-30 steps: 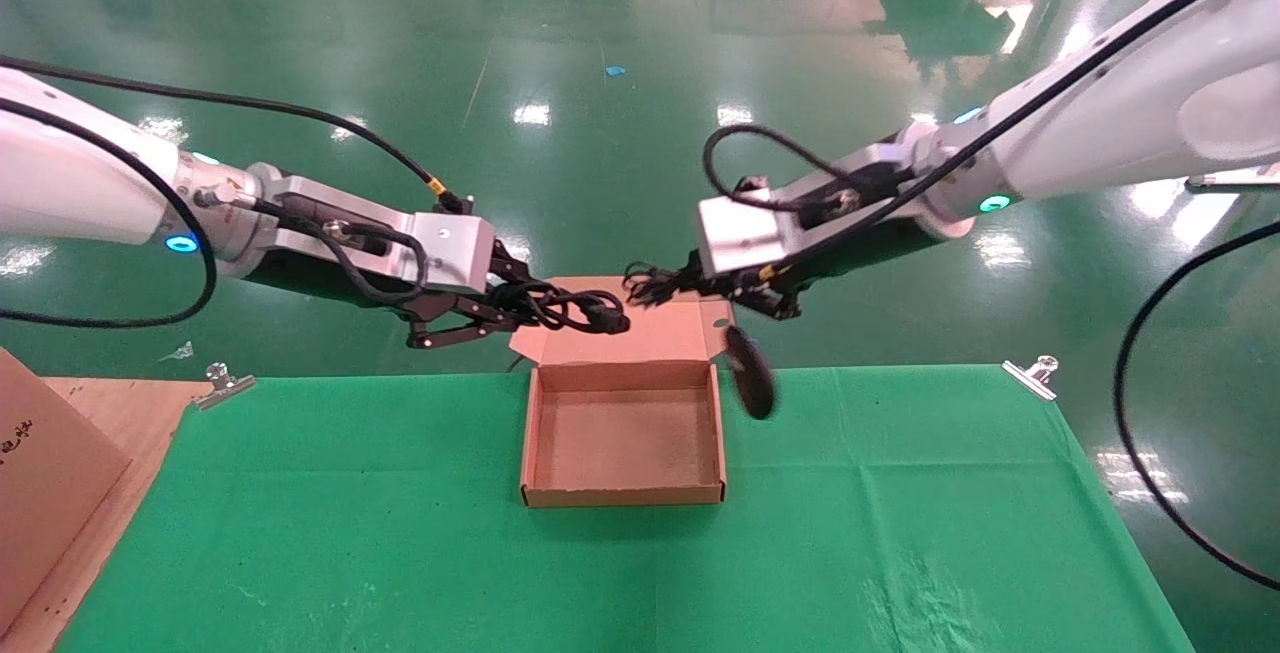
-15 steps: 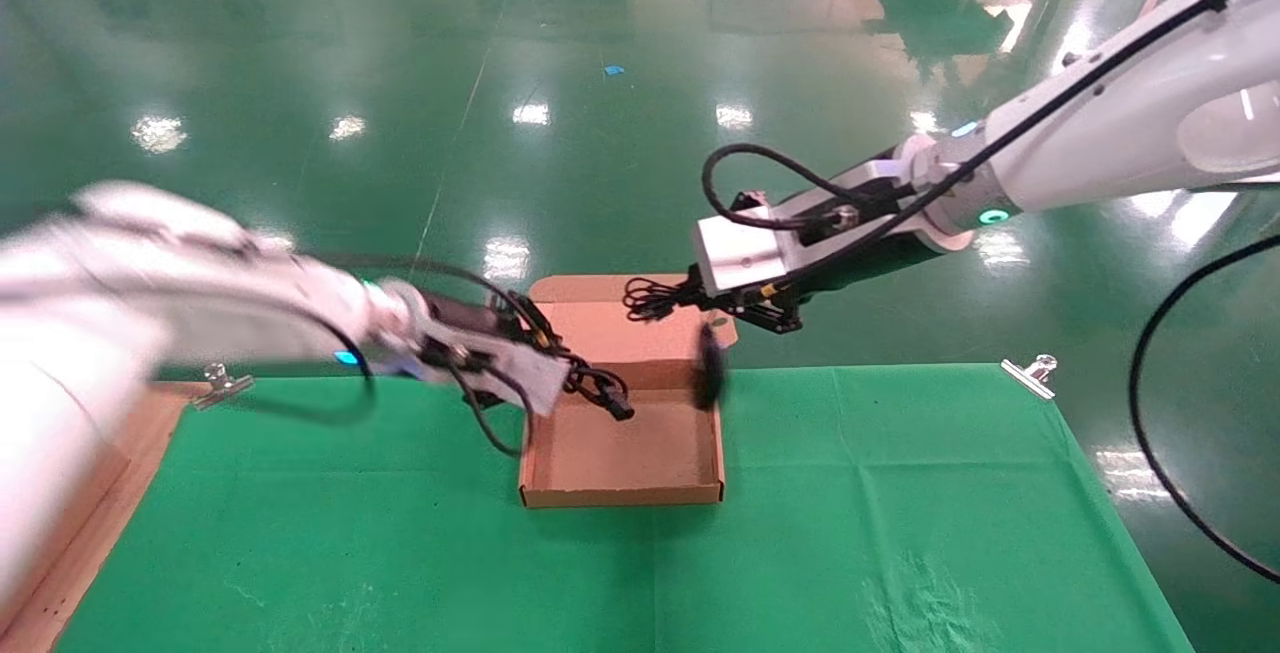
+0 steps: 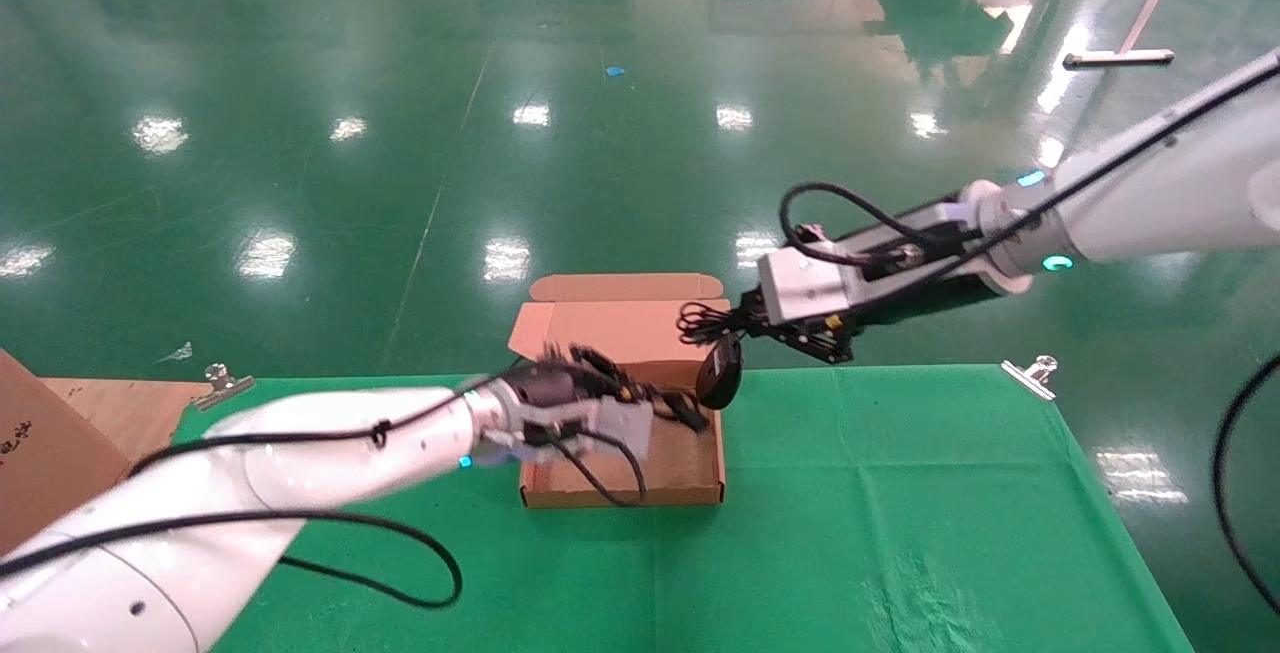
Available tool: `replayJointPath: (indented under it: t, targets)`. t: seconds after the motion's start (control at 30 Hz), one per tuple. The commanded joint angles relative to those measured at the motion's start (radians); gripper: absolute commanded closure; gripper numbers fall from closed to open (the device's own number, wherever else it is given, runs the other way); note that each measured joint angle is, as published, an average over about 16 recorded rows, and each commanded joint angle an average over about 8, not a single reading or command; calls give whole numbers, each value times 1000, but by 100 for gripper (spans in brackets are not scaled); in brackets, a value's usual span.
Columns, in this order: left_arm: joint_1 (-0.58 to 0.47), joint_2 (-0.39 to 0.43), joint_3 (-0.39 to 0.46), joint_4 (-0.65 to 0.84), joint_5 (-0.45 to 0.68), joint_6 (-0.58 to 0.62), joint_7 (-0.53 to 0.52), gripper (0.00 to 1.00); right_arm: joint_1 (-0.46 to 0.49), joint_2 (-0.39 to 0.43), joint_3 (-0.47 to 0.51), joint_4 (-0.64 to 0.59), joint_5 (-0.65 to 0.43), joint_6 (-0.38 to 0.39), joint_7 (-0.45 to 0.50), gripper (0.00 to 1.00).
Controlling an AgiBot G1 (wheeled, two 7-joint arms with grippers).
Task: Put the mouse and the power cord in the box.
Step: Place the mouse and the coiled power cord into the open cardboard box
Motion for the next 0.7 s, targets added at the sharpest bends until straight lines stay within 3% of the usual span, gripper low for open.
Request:
replayJointPath:
  t: [0.03, 0.7]
  targets:
    - [13, -2, 35, -11, -27, 11, -41, 2, -9, 7, 1, -14, 2, 6, -17, 100]
    - [-13, -4, 220, -14, -147, -75, -125, 0, -33, -43, 7, -57, 13, 31, -61, 100]
